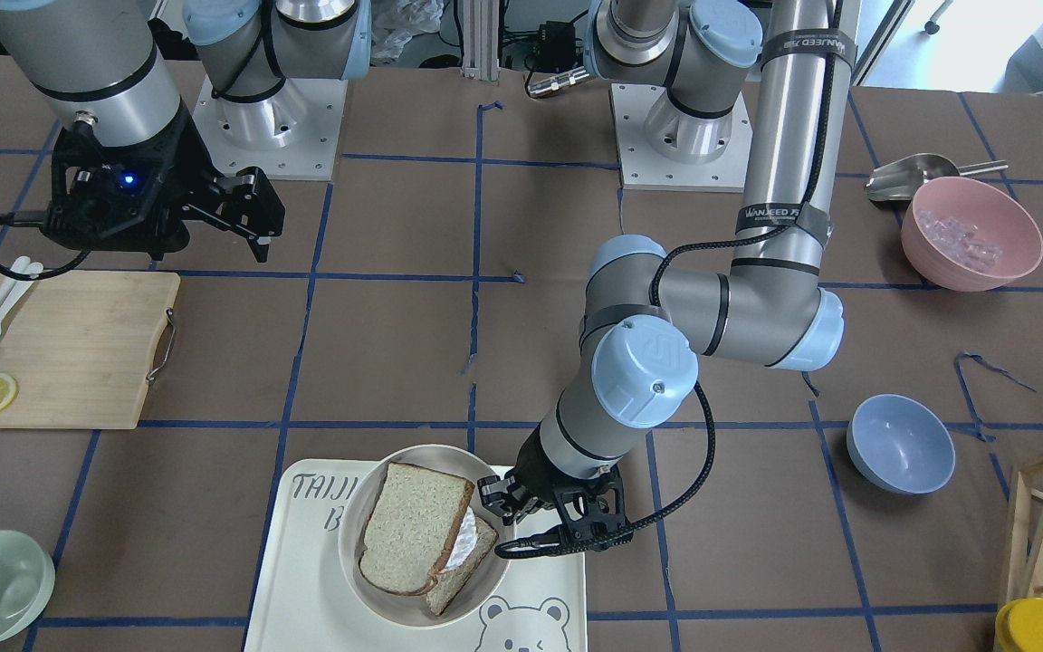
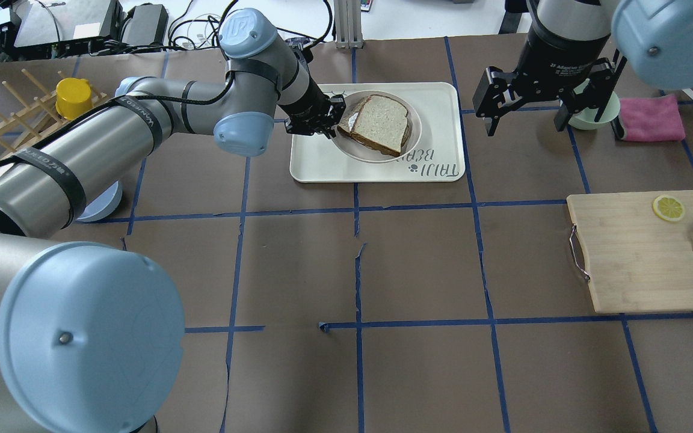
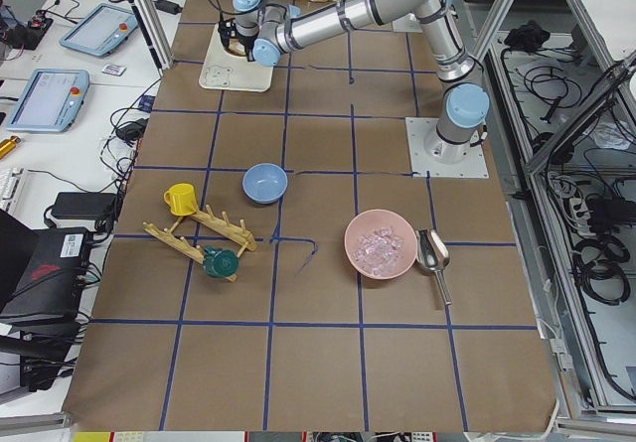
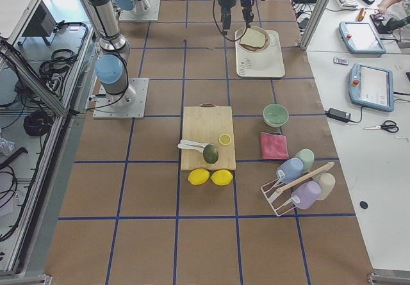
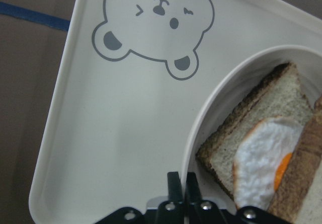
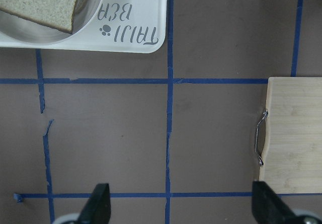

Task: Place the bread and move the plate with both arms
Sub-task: 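Slide the plate with the left gripper onto the bear tray, then open the left gripper and release the plate rim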

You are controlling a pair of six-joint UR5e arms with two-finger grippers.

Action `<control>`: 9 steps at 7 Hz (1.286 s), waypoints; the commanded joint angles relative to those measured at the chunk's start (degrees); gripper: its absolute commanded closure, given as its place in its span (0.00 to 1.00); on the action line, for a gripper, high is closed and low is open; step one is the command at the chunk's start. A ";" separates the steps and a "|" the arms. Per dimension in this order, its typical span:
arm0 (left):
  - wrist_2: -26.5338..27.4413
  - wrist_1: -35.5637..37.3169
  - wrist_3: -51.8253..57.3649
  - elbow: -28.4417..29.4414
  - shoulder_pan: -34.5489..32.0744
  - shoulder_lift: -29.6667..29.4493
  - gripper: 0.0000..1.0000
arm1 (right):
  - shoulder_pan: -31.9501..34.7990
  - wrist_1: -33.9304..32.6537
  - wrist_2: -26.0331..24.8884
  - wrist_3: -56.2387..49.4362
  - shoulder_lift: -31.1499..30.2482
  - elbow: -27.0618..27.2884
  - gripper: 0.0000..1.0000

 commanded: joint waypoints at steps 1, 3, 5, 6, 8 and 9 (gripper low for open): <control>0.08 1.86 -0.08 0.50 0.00 -2.80 1.00 | 0.00 -0.09 0.07 0.01 -0.11 0.05 0.00; 0.17 2.05 -0.52 -0.37 0.00 -2.72 1.00 | -0.09 -0.09 -0.02 0.10 -0.02 0.31 0.00; 0.43 1.97 -0.26 -0.81 0.00 -1.50 0.01 | -0.09 -0.09 -0.02 -0.17 -0.11 0.14 0.00; 0.60 1.36 -0.17 -0.81 0.18 -0.71 0.00 | -0.09 -0.09 0.07 -0.17 -0.03 0.05 0.00; 4.11 -7.10 0.27 -0.99 0.35 5.94 0.00 | -0.09 -0.09 0.07 -0.08 -0.03 -0.04 0.00; 4.29 -13.79 0.36 -1.08 0.36 10.77 0.00 | -0.09 -0.18 0.07 0.01 -0.02 -0.13 0.00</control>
